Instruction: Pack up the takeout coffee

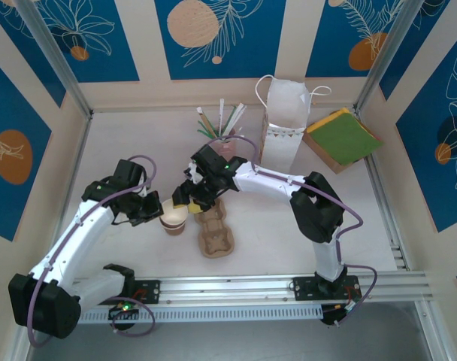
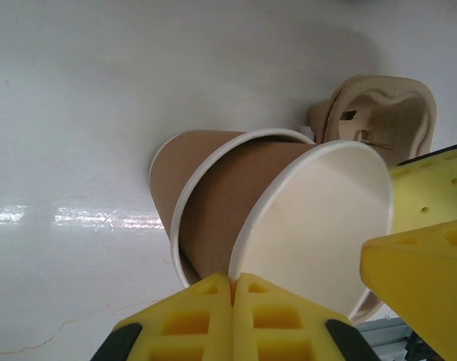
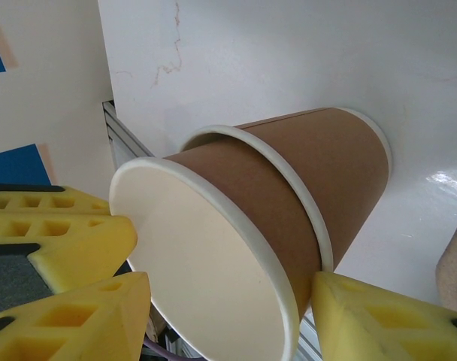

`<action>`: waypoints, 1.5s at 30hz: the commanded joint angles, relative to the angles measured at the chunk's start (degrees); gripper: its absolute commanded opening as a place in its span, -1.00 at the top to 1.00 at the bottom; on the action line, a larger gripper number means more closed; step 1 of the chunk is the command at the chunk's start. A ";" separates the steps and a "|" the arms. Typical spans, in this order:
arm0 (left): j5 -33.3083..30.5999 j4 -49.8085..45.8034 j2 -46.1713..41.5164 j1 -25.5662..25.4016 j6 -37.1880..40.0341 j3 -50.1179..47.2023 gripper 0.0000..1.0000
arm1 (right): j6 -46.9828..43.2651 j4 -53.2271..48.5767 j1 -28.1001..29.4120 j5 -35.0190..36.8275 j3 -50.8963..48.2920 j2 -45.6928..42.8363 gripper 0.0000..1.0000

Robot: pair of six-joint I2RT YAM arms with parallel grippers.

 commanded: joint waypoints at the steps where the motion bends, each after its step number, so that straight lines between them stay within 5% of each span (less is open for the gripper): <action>1: -0.25 -1.97 -0.72 0.60 0.41 1.51 1.00 | -1.37 -2.57 0.61 0.14 2.38 -0.53 -0.19; 16: -2.17 -7.78 -1.20 0.60 0.89 9.16 1.00 | -5.22 -9.77 -2.90 6.50 4.77 -9.84 -0.33; 29: -4.91 -13.98 1.92 -0.33 1.63 24.14 1.00 | -7.65 -11.49 -7.66 18.19 -3.86 -26.02 -0.46; 45: -6.22 -0.79 18.59 -20.06 -5.71 31.62 1.00 | -7.34 -15.77 -19.30 23.95 -21.80 -48.16 -0.48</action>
